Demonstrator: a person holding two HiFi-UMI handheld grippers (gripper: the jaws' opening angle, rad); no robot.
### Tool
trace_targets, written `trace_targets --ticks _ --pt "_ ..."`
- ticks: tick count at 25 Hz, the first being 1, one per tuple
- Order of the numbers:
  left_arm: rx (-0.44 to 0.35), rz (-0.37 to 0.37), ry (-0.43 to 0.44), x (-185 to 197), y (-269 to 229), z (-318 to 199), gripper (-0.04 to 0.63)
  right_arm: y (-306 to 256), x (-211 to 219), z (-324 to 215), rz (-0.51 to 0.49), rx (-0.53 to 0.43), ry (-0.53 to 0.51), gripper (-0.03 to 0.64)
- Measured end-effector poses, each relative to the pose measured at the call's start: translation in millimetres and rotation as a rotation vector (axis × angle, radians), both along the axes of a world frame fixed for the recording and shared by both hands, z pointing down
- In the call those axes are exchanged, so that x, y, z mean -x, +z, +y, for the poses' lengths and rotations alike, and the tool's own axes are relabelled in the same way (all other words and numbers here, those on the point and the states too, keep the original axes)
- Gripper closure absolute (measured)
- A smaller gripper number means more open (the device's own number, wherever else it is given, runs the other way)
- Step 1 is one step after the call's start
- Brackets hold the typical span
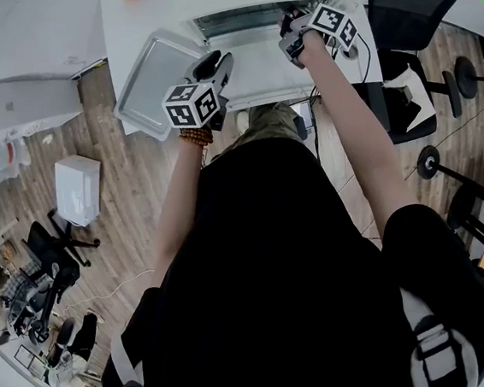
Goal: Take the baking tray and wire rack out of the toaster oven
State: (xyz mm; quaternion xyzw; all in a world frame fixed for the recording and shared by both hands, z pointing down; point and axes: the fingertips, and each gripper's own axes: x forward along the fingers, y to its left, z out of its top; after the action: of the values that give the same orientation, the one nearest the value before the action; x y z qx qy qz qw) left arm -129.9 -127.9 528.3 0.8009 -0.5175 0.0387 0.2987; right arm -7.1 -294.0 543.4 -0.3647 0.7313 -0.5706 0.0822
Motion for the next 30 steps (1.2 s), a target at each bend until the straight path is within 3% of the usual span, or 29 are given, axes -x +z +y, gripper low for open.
trace_targets --ticks 18,25,30 --pt "-0.002 -0.005 0.007 -7.4 0.3 4.0 0.466 -6.1 -9.4 33.8 -0.016 -0.018 -0.021 0.589" --pt "-0.050 0.076 -0.124 25.6 -12.7 -1.7 0.465 -7.0 -14.9 46.7 -0.049 -0.010 -0.013 0.589" --pt "-0.003 0.180 -0.258 58.1 -5.0 1.6 0.465 -8.2 -18.8 58.5 -0.064 -0.008 -0.025 0.589"
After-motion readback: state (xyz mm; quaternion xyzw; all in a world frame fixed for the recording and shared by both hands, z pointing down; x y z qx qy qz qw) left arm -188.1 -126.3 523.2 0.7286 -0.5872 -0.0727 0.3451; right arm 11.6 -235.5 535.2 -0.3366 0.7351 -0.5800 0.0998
